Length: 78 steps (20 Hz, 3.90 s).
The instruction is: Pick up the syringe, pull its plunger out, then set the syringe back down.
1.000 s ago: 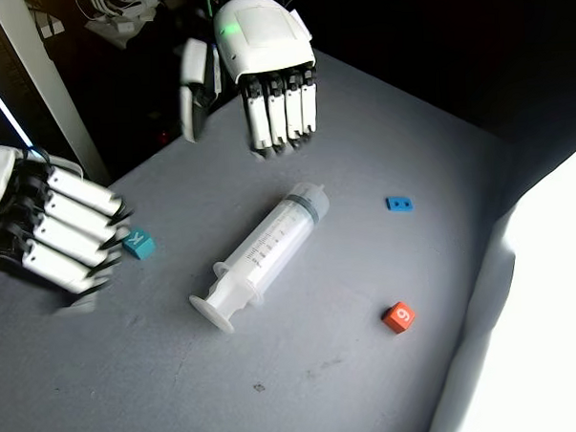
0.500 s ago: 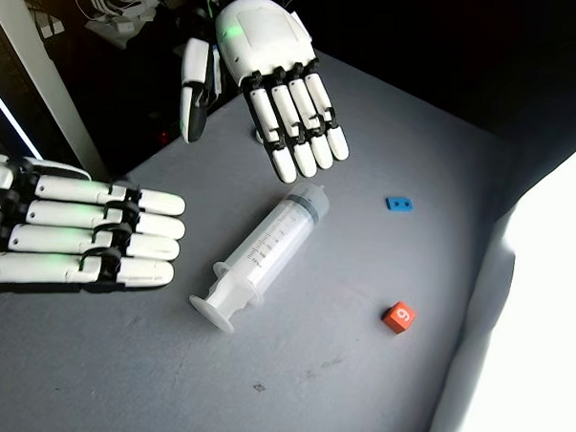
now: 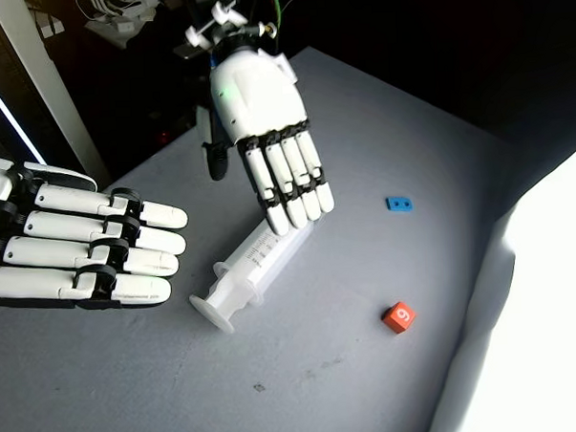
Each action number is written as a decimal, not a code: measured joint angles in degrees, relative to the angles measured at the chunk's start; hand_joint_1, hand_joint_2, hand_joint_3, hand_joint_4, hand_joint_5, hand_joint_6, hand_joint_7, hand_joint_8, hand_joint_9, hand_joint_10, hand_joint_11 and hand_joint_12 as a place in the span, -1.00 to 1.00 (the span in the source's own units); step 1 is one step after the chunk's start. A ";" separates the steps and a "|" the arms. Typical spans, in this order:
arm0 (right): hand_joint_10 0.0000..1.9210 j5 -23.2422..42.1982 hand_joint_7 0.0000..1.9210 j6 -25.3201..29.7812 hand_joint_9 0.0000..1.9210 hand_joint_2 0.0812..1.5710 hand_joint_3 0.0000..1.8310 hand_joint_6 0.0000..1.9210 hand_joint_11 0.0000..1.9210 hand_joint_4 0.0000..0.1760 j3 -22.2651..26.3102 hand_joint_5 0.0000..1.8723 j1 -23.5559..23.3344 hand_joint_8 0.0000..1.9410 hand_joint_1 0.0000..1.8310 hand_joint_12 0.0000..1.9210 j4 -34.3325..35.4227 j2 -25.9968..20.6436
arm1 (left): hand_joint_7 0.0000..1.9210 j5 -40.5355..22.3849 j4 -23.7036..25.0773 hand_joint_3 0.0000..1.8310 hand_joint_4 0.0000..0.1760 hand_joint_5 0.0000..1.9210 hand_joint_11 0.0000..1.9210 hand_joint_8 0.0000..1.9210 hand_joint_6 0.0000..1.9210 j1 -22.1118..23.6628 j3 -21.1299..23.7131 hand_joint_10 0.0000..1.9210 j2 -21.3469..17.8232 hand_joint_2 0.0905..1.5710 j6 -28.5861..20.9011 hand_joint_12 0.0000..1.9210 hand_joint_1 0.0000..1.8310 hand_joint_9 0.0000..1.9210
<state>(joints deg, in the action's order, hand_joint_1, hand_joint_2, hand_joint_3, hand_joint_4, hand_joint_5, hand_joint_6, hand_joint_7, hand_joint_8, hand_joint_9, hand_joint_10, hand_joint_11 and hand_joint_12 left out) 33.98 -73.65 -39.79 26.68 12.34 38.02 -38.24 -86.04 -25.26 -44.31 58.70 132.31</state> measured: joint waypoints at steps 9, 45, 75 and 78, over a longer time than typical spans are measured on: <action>-0.99 0.02 -0.91 -0.02 -0.97 0.49 -1.00 -1.00 -1.00 -1.00 -0.02 -0.91 0.00 -1.00 -0.77 -1.00 0.09 0.07 | -0.97 -1.40 -0.92 -0.99 -1.00 -0.99 -0.96 -0.99 -1.00 -3.39 -4.20 -0.99 7.04 0.08 -2.58 -0.97 0.16 -0.97; -0.98 0.04 -0.79 -0.11 -0.87 0.53 -1.00 -0.99 -0.98 -1.00 0.00 -0.79 0.00 -0.99 -0.79 -0.99 -0.39 0.35 | -0.16 -3.19 8.52 -1.00 -0.99 -0.28 -0.51 0.39 0.45 -11.47 -17.92 0.19 15.80 0.56 -12.59 0.50 0.25 -0.27; -0.93 -4.92 -0.76 6.56 -0.75 0.20 -0.99 -0.98 -1.00 -1.00 -3.23 -0.83 -4.28 -0.98 0.37 -0.44 17.62 7.74 | -0.14 7.04 -11.80 -1.00 -0.73 -0.20 -0.61 0.30 0.37 8.33 -3.58 0.09 -1.36 0.51 7.78 0.52 0.27 -0.30; -0.93 -5.33 -0.75 6.60 -0.75 0.20 -0.99 -0.98 -1.00 -1.00 -3.72 -0.82 -4.74 -0.98 0.37 -0.43 17.86 8.61 | -0.14 7.39 -11.63 -1.00 -0.77 -0.22 -0.60 0.30 0.42 8.66 -3.48 0.08 -1.36 0.53 7.78 0.53 0.26 -0.29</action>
<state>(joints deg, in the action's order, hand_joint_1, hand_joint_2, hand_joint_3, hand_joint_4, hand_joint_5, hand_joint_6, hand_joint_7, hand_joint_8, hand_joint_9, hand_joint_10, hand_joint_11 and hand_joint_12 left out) 28.64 -67.05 -43.51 21.93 30.20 46.63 -30.85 -97.67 -16.60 -47.79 57.34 140.09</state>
